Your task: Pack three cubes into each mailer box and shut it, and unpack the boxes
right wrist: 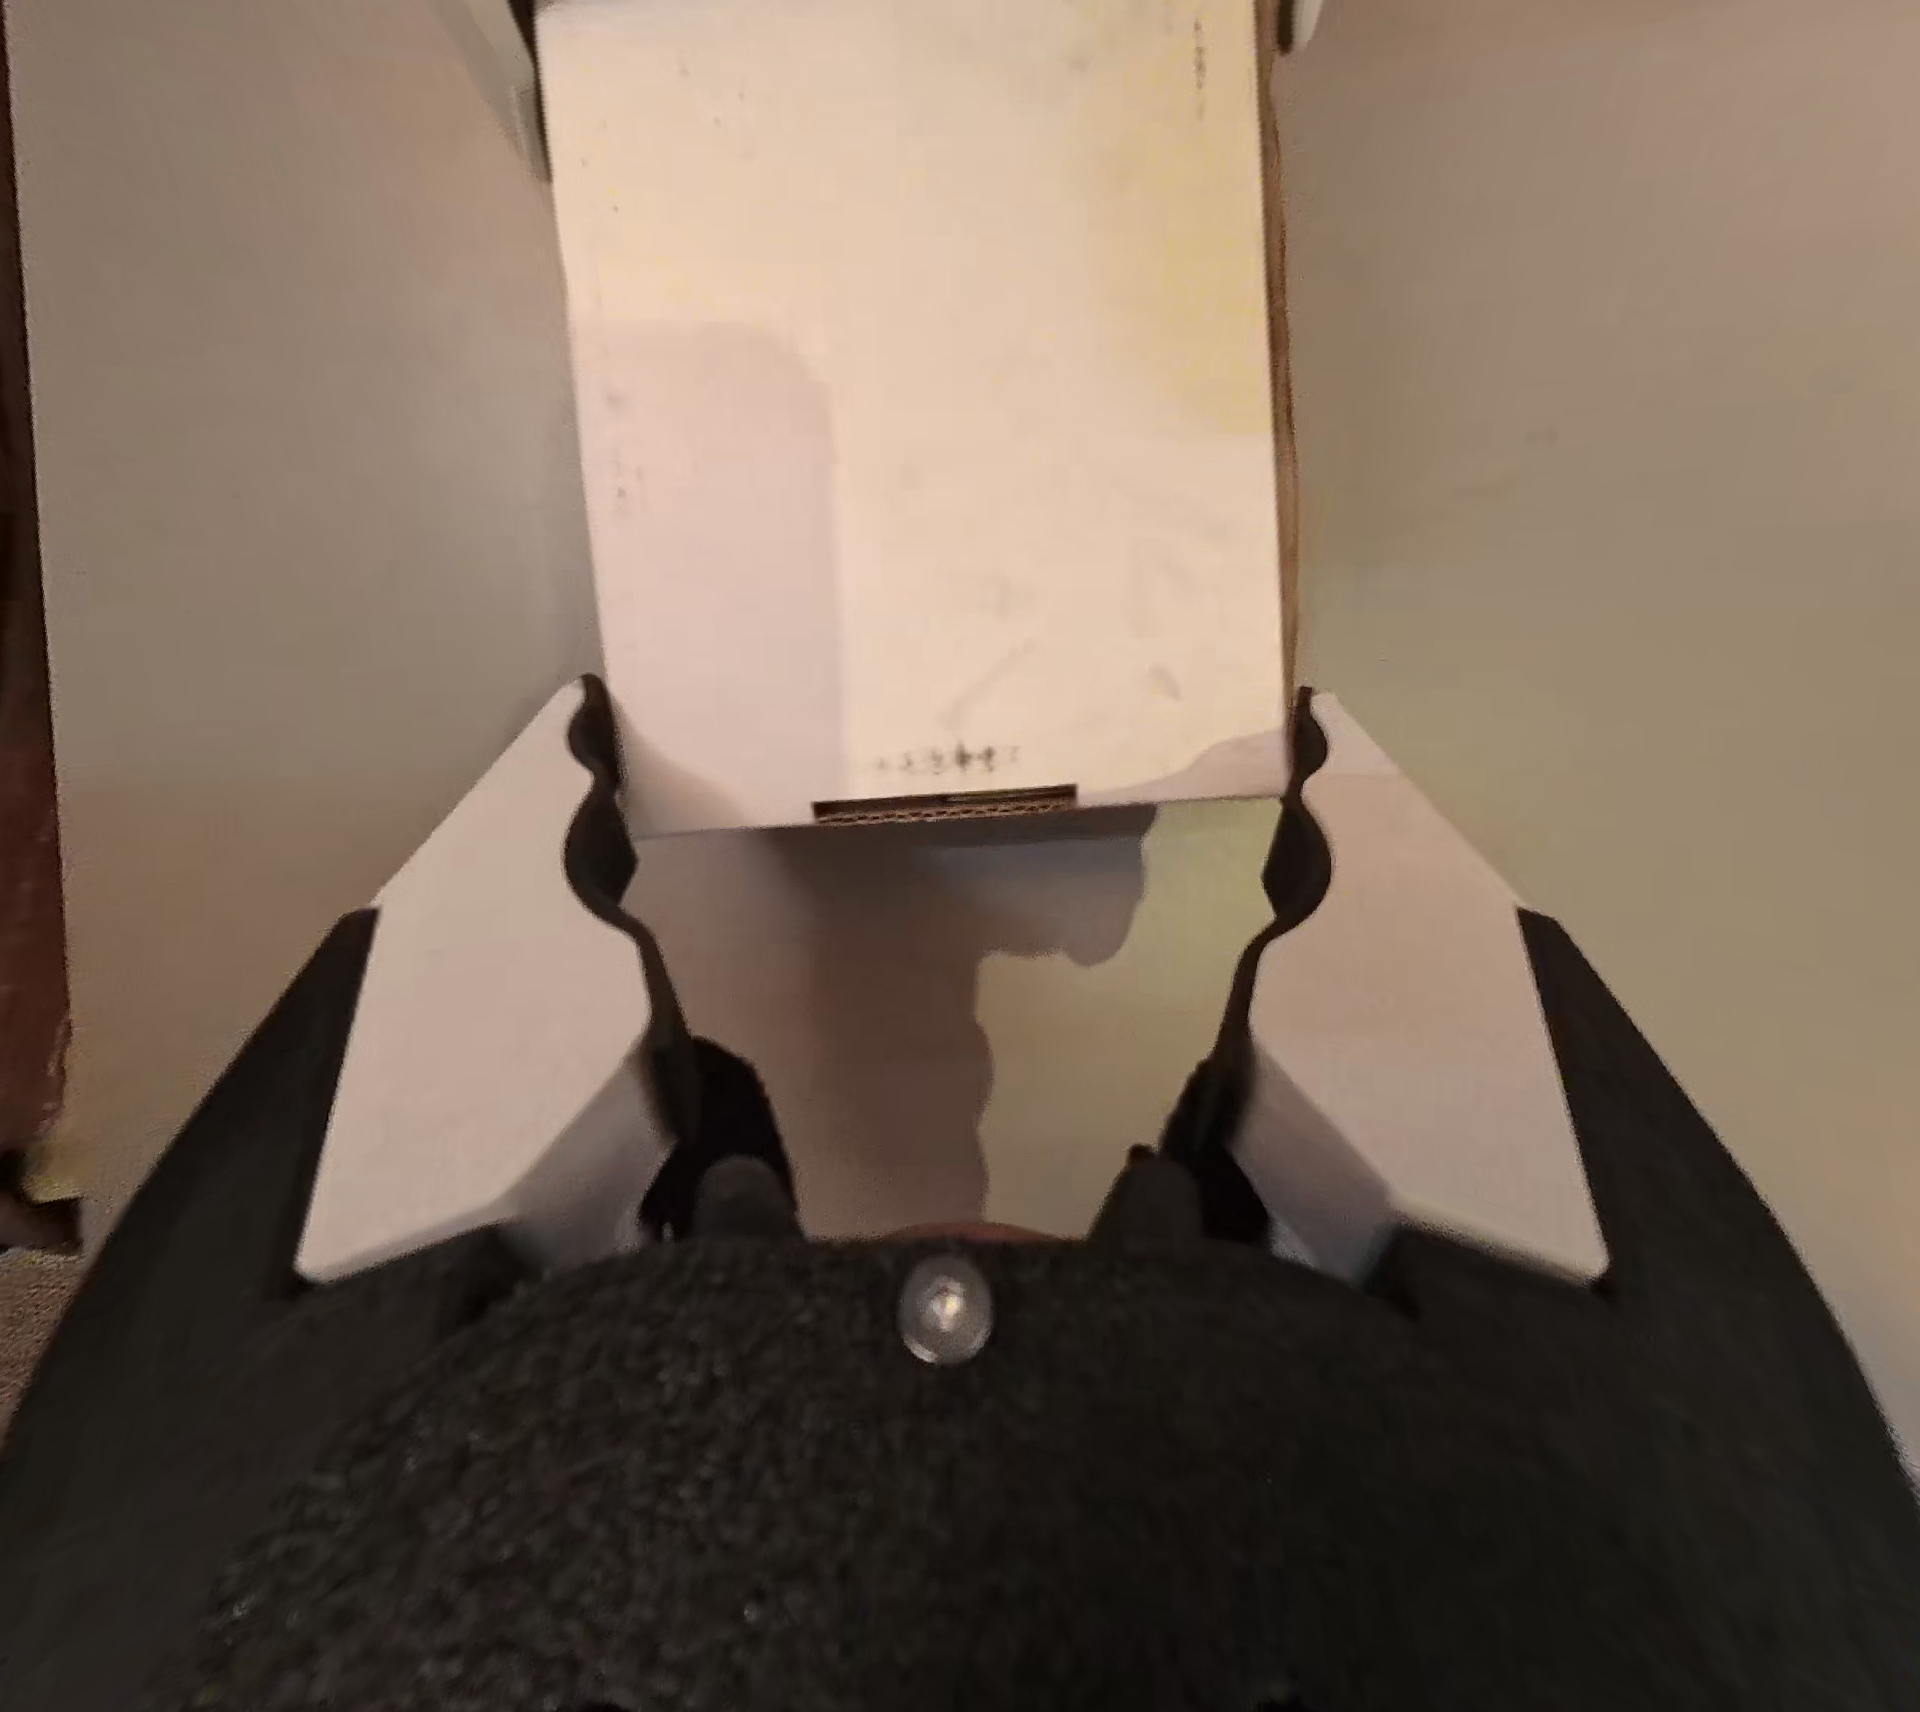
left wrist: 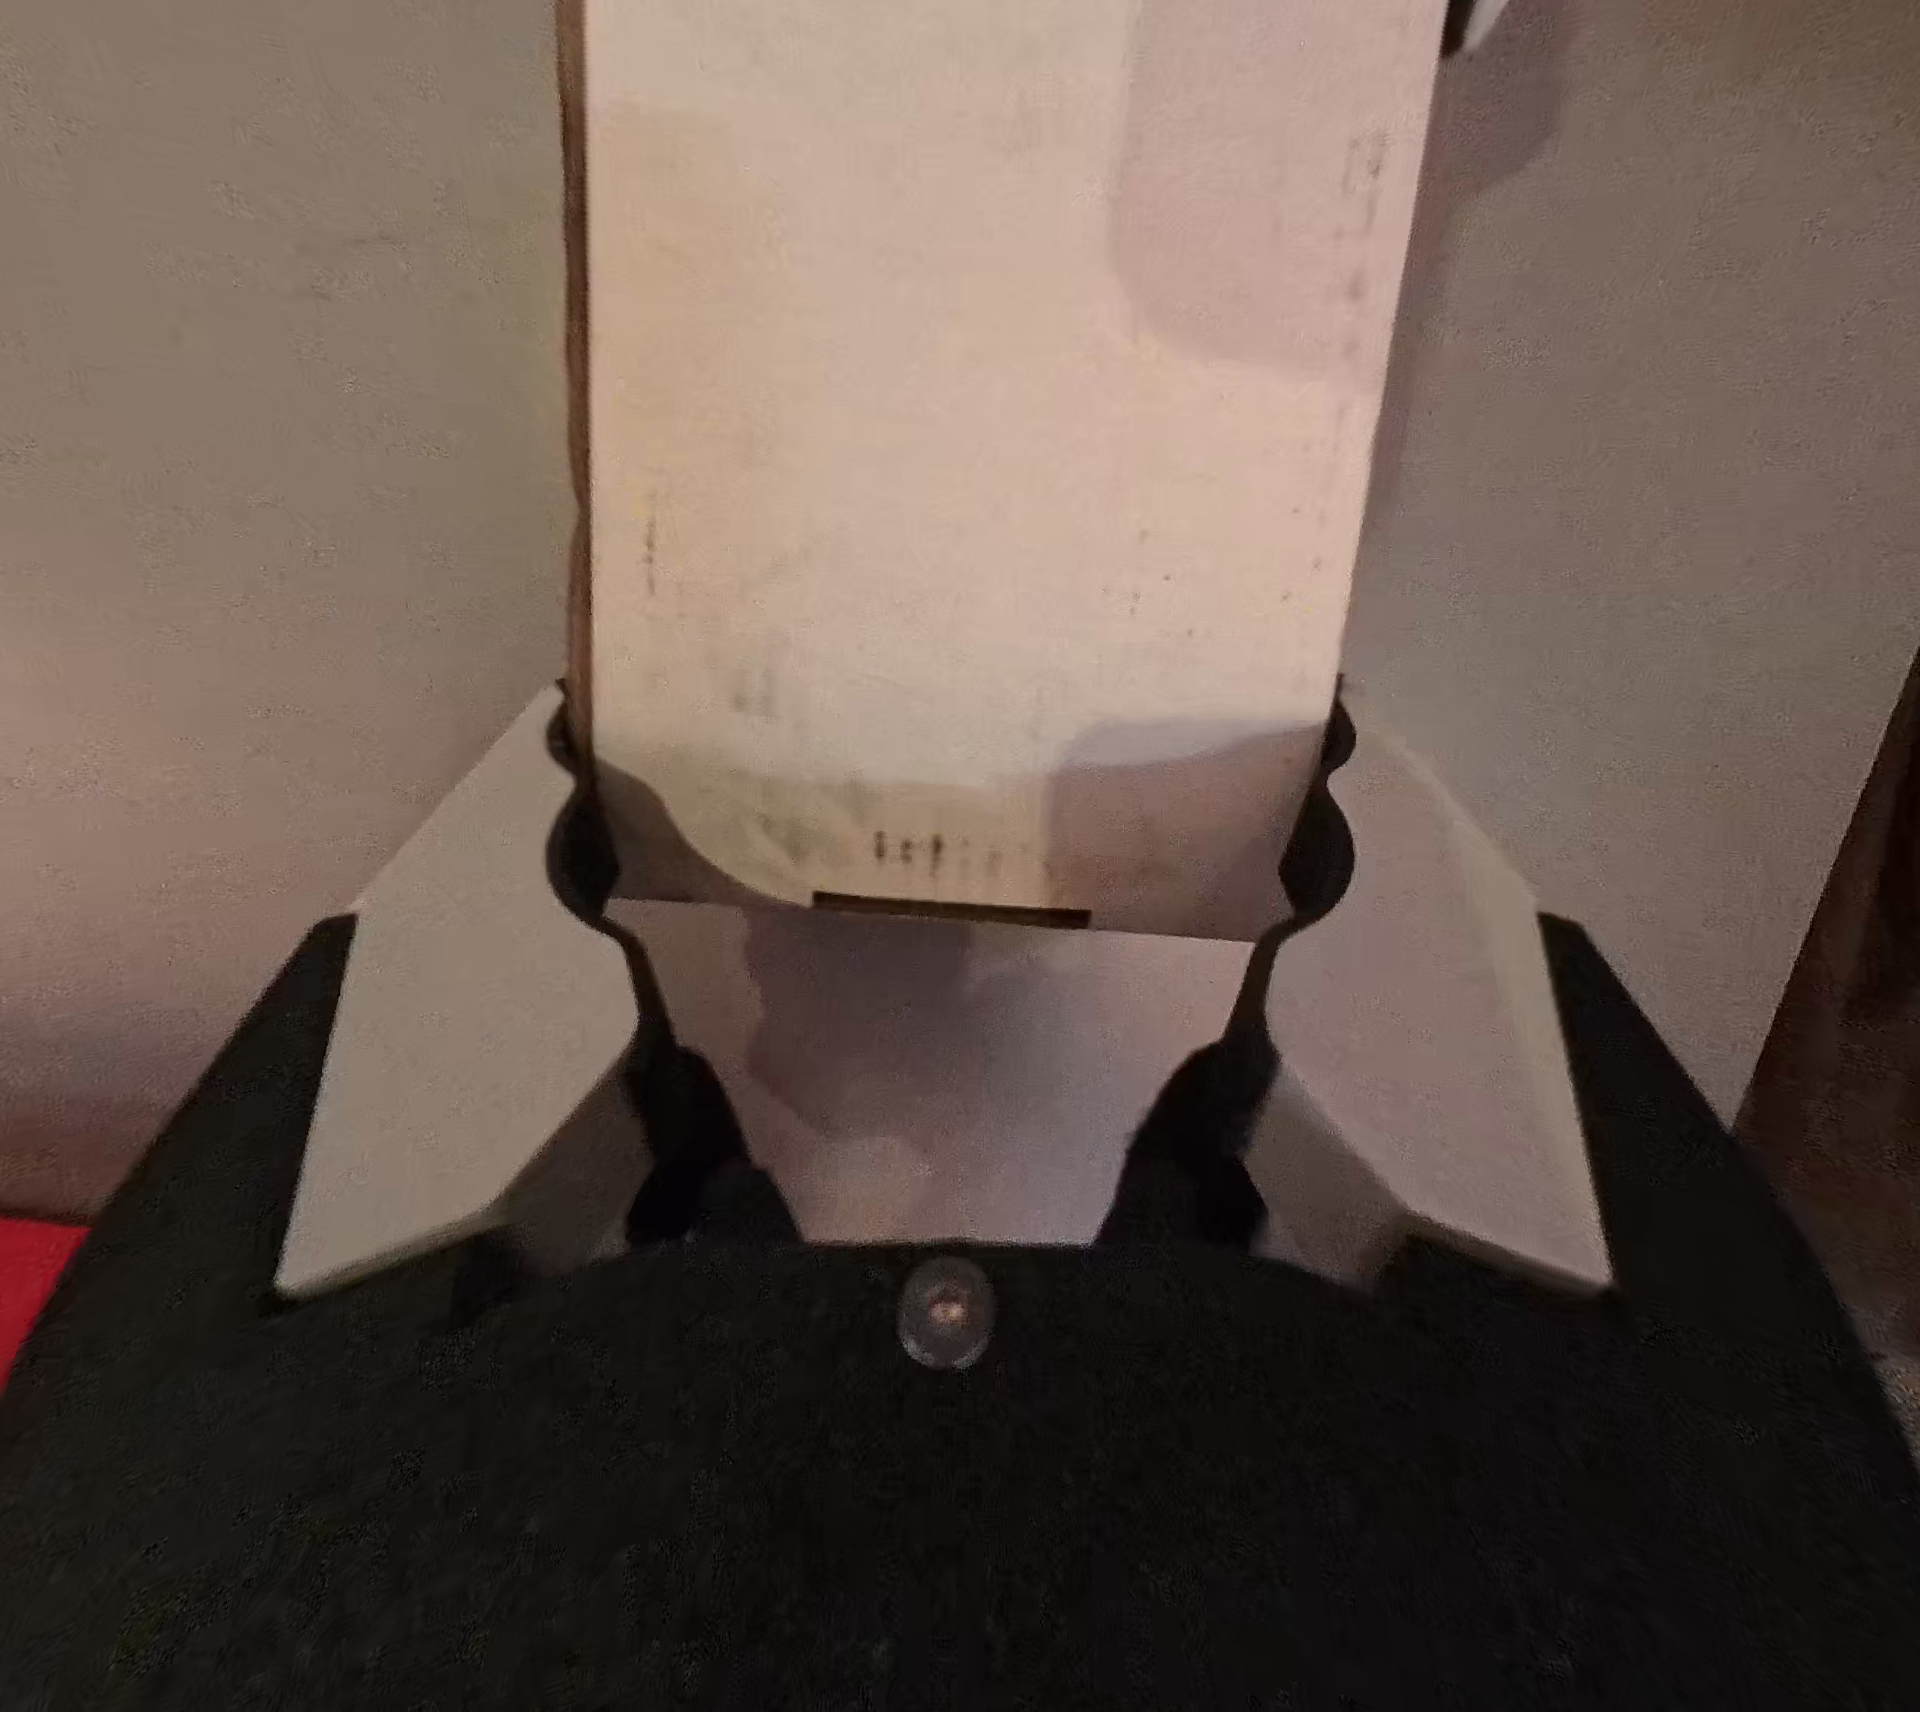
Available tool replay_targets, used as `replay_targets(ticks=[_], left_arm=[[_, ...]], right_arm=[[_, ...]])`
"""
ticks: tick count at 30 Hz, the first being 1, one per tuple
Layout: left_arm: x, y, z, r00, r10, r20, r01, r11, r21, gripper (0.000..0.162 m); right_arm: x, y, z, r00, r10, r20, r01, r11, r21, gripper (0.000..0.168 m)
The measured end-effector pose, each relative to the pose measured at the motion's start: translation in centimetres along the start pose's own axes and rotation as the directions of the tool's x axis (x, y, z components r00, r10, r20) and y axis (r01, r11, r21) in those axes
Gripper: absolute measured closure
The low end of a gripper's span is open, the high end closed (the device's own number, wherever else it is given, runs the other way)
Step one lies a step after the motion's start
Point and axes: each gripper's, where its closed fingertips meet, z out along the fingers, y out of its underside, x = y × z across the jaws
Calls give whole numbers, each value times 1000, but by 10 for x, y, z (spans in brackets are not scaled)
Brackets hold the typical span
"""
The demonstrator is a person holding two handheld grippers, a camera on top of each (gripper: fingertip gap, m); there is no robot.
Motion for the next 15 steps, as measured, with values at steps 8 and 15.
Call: replay_targets(ticks=[8,15], left_arm=[[8,0,1,1000,8,7,-8,1000,-30,33],[15,-10,-10,963,145,226,-157,987,40,33]], right_arm=[[-5,3,-1,1000,-5,9,5,1000,-15,44],[-15,-27,-32,974,184,134,-213,944,251,47]])
